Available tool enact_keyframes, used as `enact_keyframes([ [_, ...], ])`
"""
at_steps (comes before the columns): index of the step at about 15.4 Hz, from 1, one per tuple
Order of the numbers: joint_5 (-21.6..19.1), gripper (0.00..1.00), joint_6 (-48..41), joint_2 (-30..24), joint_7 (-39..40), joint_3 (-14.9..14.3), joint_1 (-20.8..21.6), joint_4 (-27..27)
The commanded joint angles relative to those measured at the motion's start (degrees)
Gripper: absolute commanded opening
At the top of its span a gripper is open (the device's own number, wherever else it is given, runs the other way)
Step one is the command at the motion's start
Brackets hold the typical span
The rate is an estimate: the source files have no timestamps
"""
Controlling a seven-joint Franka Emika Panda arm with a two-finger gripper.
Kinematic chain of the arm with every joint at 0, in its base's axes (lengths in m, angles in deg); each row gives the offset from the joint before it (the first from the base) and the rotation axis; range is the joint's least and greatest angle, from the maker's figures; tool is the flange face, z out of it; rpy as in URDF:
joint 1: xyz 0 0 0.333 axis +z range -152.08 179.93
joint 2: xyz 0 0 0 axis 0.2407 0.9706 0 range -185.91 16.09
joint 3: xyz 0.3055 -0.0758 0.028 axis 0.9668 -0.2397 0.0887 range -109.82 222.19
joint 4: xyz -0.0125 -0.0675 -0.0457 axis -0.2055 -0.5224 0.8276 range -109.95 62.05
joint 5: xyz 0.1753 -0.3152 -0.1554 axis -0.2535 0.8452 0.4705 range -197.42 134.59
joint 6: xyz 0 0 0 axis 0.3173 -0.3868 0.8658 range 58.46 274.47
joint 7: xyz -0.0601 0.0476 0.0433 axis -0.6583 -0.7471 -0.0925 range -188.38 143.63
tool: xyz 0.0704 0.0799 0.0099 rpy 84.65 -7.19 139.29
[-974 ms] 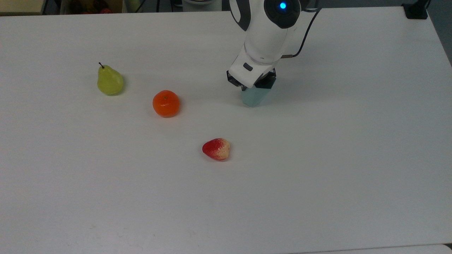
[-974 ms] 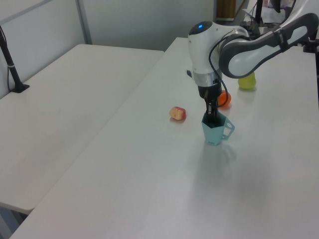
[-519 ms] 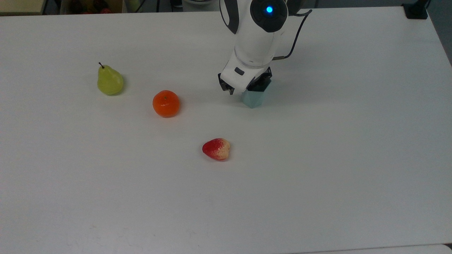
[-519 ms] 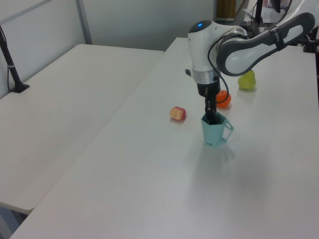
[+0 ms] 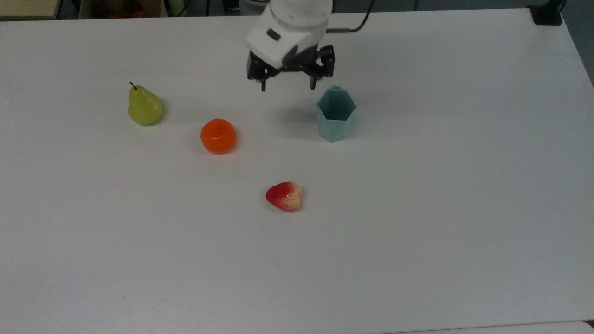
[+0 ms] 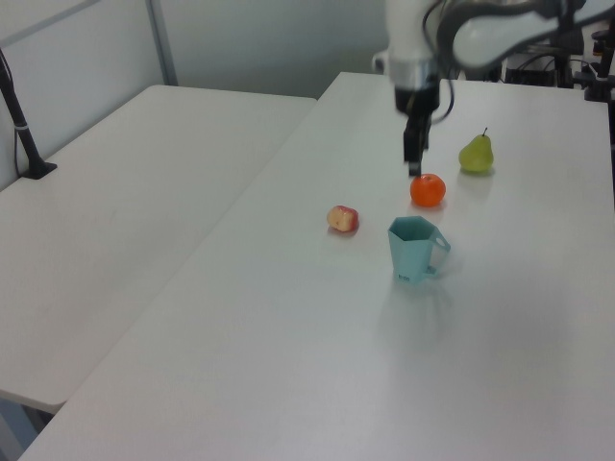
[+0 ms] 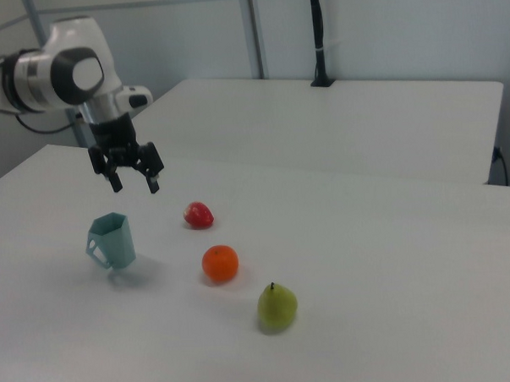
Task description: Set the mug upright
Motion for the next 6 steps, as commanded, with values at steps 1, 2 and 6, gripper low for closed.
enact_keyframes([
  [1, -1.31, 1.0, -5.06, -9.06, 1.27, -0.19, -4.32, -2.34],
  [2, -1.31, 1.0, -5.94, -10.21, 1.27, -0.27, -4.85, -2.34],
  [6, -1.4, 1.0, -8.23, -12.06, 1.27, -0.71, -6.35, -2.25],
])
